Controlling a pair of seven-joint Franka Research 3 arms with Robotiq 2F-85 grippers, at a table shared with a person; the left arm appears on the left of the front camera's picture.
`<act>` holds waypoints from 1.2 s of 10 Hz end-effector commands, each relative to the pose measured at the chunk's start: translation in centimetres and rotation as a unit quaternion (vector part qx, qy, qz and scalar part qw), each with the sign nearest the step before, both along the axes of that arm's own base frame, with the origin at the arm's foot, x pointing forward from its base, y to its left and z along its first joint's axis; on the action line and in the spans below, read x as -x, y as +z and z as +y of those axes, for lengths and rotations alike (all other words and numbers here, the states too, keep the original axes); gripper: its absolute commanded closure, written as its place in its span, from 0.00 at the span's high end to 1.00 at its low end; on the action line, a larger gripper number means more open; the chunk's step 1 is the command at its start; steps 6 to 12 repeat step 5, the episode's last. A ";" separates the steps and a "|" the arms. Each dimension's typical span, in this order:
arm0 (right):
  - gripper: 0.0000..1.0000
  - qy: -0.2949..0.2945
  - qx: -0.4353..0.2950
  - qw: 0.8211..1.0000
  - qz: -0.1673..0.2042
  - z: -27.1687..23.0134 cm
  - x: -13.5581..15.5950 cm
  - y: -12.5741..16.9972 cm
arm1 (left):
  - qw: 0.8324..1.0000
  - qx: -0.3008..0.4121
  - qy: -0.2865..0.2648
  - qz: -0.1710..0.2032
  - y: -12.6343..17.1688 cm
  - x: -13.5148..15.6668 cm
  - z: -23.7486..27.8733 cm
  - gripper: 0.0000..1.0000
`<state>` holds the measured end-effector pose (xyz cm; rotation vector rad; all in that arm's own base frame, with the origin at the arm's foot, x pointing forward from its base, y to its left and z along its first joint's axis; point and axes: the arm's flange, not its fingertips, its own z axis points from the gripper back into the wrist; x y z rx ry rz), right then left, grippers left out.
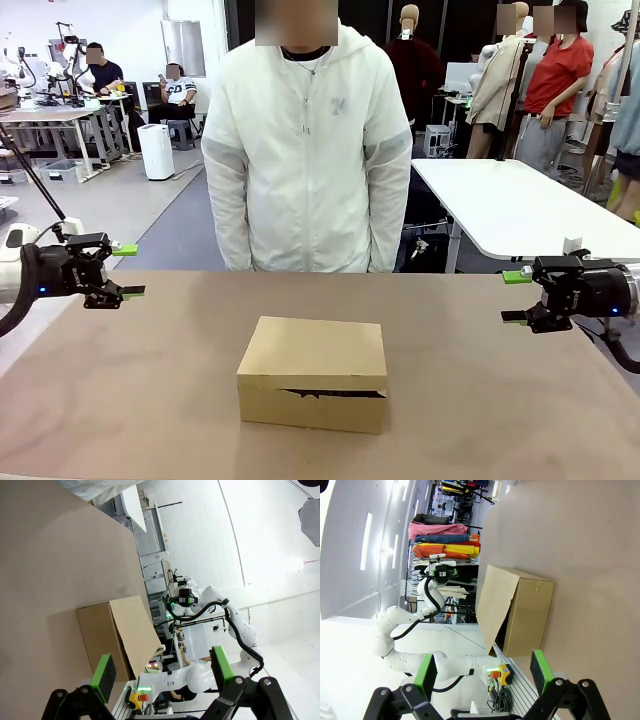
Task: Pack the items into the box.
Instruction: Close the Mailer Box.
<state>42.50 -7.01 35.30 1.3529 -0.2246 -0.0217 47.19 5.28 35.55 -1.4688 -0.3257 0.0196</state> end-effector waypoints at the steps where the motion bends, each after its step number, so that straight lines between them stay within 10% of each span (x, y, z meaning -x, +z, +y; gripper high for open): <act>1: 1.00 -0.006 -0.009 1.000 -0.007 0.2 -0.1 0.0 | 1.000 -0.006 -0.002 -0.006 0.3 0.2 0.2 1.00; 12: 1.00 -0.006 -0.009 1.000 -0.007 0.2 -0.1 0.0 | 1.000 -0.006 -0.002 -0.006 0.3 0.2 0.2 1.00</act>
